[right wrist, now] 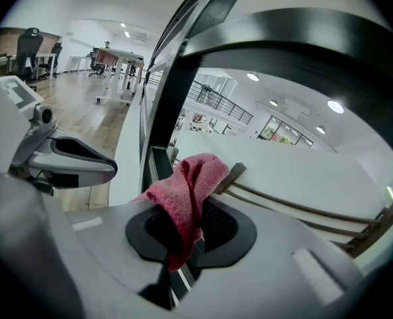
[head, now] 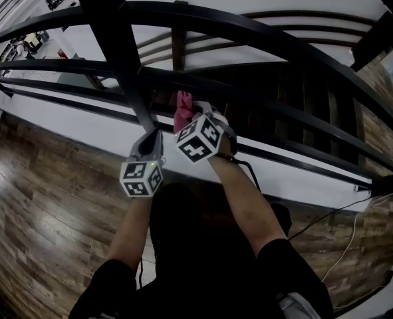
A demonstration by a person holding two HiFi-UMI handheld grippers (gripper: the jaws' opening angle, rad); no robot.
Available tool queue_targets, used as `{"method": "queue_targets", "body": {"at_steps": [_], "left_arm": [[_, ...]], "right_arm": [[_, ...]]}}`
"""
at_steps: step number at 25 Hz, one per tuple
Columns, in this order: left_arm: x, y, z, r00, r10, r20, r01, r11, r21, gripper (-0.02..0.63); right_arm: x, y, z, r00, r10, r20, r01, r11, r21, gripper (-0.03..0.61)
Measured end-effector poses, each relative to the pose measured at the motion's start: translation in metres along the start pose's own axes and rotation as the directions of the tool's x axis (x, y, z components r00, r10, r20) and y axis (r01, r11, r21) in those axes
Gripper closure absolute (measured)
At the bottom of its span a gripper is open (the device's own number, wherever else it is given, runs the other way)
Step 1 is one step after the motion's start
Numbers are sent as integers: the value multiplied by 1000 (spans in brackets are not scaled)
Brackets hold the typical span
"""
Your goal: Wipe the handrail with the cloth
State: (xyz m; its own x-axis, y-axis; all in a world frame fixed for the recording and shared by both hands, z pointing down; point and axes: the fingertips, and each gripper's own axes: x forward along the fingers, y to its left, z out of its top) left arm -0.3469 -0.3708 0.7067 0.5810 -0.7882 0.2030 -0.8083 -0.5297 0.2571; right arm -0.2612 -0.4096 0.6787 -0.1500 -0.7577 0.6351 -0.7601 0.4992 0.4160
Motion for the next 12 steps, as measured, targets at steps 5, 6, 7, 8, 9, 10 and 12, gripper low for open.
{"method": "queue_targets", "body": {"at_steps": [5, 6, 7, 8, 9, 10, 12], "left_arm": [[8, -17, -1, 1000, -22, 4, 22, 1000, 11, 615], [10, -22, -1, 1000, -30, 4, 29, 999, 14, 615], [11, -27, -2, 999, -38, 2, 37, 999, 19, 615], [13, -31, -2, 999, -45, 1, 45, 999, 23, 615], [15, -35, -2, 999, -53, 1, 53, 998, 27, 615], [16, -39, -2, 998, -59, 3, 59, 998, 30, 615], [19, -47, 0, 998, -68, 9, 67, 997, 35, 615]], "right_arm": [[-11, -13, -17, 1000, -8, -4, 9, 1000, 28, 532], [-13, -15, -19, 1000, -11, -5, 11, 999, 31, 532], [-14, -17, -22, 1000, -14, -7, 14, 999, 34, 532], [-16, -19, -24, 1000, -18, -10, 19, 999, 37, 532], [-18, -21, -28, 1000, -22, -13, 23, 999, 39, 532], [-21, -23, -32, 1000, -25, -17, 26, 999, 42, 532], [-27, -28, -42, 999, -30, -27, 31, 998, 48, 532]]}}
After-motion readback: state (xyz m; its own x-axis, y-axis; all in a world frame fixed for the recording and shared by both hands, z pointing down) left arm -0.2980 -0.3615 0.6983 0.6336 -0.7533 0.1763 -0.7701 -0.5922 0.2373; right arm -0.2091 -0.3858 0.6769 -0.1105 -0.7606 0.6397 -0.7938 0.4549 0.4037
